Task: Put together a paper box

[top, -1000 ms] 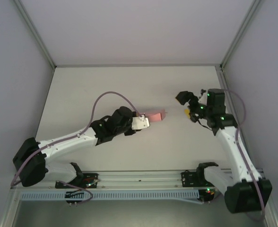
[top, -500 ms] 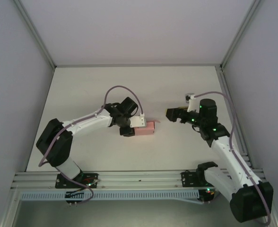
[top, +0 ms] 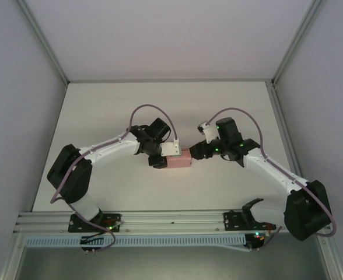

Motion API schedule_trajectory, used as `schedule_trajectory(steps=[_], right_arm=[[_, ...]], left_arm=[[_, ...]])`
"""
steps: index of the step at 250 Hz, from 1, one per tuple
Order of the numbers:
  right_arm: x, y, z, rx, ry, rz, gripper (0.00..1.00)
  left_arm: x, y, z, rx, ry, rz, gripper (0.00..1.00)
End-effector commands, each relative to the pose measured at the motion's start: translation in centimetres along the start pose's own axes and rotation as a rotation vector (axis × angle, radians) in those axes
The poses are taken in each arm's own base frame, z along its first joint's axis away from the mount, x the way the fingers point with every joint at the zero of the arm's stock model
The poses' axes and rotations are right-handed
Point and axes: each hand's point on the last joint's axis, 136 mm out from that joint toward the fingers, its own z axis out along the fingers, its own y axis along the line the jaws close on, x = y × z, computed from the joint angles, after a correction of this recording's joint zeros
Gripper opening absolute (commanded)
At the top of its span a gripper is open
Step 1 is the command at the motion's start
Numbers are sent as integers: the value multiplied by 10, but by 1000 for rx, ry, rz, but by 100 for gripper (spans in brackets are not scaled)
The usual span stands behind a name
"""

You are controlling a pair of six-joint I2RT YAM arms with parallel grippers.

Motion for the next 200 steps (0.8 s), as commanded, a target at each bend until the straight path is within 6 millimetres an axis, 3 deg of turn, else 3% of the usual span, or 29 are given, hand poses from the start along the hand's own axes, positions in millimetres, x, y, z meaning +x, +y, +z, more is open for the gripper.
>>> schedule_trajectory(steps=[1, 48, 72, 131, 169, 200], right_arm=[[-5, 4, -1, 32, 14, -58, 57], [0, -7, 1, 113, 35, -57, 51], [1, -9, 4, 116, 50, -49, 42], [-11, -2, 2, 99, 35, -5, 6], [-20, 13, -5, 40, 33, 94, 3], [-12, 19, -4, 10, 104, 213, 3]], left_arm=[[3, -5, 4, 44, 11, 0, 47], [3, -4, 3, 43, 5, 0, 47], [2, -3, 3, 41, 2, 2, 48], [1, 1, 5, 29, 10, -11, 49], [3, 5, 7, 12, 28, -23, 49], [3, 7, 8, 5, 33, -32, 49]])
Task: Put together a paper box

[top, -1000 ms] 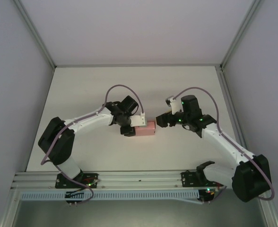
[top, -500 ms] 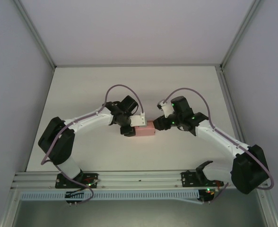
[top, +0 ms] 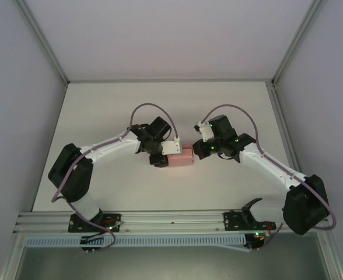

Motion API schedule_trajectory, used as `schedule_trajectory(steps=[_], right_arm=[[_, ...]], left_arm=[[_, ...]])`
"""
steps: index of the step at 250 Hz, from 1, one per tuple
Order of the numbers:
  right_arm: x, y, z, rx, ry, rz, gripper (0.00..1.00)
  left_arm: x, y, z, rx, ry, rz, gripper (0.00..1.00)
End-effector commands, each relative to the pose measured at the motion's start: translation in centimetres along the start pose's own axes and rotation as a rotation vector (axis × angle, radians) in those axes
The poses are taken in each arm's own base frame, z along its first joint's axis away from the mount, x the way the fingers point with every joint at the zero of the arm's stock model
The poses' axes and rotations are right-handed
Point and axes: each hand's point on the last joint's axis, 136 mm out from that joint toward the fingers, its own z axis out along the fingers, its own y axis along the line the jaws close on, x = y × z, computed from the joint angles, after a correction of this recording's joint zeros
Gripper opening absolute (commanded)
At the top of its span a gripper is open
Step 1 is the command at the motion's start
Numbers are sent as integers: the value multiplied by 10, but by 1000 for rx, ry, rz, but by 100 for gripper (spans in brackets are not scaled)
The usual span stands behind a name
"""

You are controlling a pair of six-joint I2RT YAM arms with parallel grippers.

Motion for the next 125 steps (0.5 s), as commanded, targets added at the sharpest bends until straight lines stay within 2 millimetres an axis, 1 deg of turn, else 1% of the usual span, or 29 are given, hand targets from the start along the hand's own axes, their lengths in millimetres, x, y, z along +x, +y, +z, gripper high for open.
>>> schedule_trajectory(steps=[1, 29, 71, 100, 114, 125], right_arm=[[-8, 20, -7, -83, 29, 119, 3], [0, 21, -2, -85, 111, 214, 3], [1, 25, 0, -96, 176, 274, 1], [-6, 29, 0, -121, 167, 322, 2], [-12, 32, 0, -142, 142, 343, 2], [-18, 37, 0, -171, 124, 357, 4]], left_arm=[[8, 2, 7, 9, 47, -26, 49], [9, 6, 7, -4, 55, -31, 48], [8, 8, 7, -10, 59, -36, 48], [7, 8, 8, -8, 61, -47, 48], [7, 8, 8, -8, 62, -47, 48], [9, 7, 10, -4, 67, -45, 48]])
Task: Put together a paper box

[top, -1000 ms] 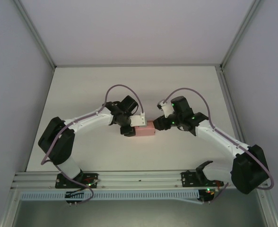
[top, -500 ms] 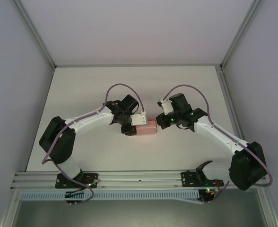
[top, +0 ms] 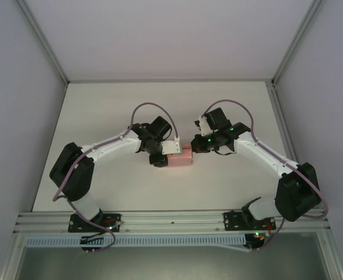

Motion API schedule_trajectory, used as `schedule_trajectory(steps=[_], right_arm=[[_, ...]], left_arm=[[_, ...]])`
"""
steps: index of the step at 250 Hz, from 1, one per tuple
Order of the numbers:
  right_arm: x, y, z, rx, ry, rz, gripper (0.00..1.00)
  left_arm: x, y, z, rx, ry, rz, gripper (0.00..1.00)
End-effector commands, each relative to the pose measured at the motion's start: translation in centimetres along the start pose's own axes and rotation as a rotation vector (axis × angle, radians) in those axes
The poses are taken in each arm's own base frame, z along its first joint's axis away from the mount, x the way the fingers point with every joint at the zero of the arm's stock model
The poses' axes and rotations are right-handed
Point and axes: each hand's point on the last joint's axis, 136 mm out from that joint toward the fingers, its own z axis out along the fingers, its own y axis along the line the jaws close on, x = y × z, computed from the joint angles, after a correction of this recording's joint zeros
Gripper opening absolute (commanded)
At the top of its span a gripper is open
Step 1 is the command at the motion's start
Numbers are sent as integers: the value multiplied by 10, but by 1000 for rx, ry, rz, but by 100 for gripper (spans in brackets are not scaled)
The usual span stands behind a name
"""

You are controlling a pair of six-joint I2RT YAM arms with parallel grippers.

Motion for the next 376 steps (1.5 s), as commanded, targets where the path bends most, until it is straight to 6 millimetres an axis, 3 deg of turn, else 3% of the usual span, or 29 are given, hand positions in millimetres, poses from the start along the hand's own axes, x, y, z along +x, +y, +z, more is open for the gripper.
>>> schedule_trajectory(steps=[1, 29, 81, 151, 182, 217, 257, 289, 303, 348, 376], right_arm=[[-6, 37, -8, -167, 10, 60, 4], [-14, 47, -12, -211, 1, 77, 5], [-16, 47, -16, -226, 17, 110, 7], [-2, 9, -8, -75, -86, -62, 5], [4, -20, 1, 33, -154, -74, 4], [12, -30, 7, 132, -202, -189, 4], [17, -53, 12, 247, -239, -173, 4], [18, -54, 17, 271, -267, -156, 2], [17, -58, 16, 305, -287, -139, 0], [9, -45, 8, 376, -358, -155, 0], [9, -49, 5, 432, -354, -124, 0]], left_arm=[[5, 6, 10, -5, 35, -35, 48], [7, 5, 14, 1, 43, -38, 48], [11, 6, 18, 0, 66, -45, 48], [11, 9, 21, 5, 63, -63, 47], [10, 10, 20, 2, 58, -67, 48], [8, 11, 19, 0, 49, -74, 48], [3, 13, 15, -10, 31, -90, 49], [-6, 18, 5, -35, -17, -108, 57], [-12, 19, -2, -46, -45, -109, 71], [-26, 26, -29, -107, -138, -167, 99], [-27, 31, -52, -178, -185, -241, 100]])
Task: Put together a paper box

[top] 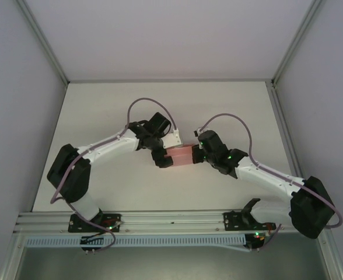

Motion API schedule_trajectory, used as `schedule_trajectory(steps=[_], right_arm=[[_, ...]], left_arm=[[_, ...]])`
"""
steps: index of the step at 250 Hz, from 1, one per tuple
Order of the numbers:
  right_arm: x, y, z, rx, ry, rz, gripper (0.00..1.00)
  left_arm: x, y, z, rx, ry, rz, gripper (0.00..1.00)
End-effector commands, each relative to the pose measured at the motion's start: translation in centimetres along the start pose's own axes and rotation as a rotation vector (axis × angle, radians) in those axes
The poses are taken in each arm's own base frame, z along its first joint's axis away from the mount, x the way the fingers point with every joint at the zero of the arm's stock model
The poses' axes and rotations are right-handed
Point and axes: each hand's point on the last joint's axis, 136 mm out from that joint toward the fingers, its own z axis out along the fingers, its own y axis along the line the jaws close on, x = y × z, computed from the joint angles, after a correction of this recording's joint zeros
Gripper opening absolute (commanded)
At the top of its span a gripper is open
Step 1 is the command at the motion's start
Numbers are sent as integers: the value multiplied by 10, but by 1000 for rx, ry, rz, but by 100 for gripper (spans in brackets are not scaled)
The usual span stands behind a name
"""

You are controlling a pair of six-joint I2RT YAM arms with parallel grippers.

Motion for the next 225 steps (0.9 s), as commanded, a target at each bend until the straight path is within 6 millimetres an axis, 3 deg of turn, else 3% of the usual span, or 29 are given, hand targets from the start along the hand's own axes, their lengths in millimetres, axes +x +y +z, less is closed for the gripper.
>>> schedule_trajectory(steps=[1, 25, 47, 75, 105, 136, 213, 225], right_arm=[[13, -23, 0, 158, 51, 32, 0], [17, -22, 0, 171, 66, 35, 0], [16, -21, 0, 169, 70, 52, 0], [16, -15, 2, 136, 78, 55, 0], [14, -9, 2, 113, 86, 41, 0], [13, -4, 1, 92, 97, 40, 0], [15, -6, 1, 115, 109, 46, 1], [17, -7, 2, 128, 118, 44, 1]], left_arm=[[-12, 11, -31, -91, -89, -95, 100], [-5, 20, -50, -183, -104, -216, 100], [14, 25, -60, -255, -91, -372, 99], [29, 15, -58, -241, -97, -428, 79], [23, 17, -58, -241, -129, -428, 62], [11, 20, -55, -230, -143, -425, 56], [18, 16, -40, -192, -76, -479, 20], [16, 14, -42, -179, -87, -500, 19]])
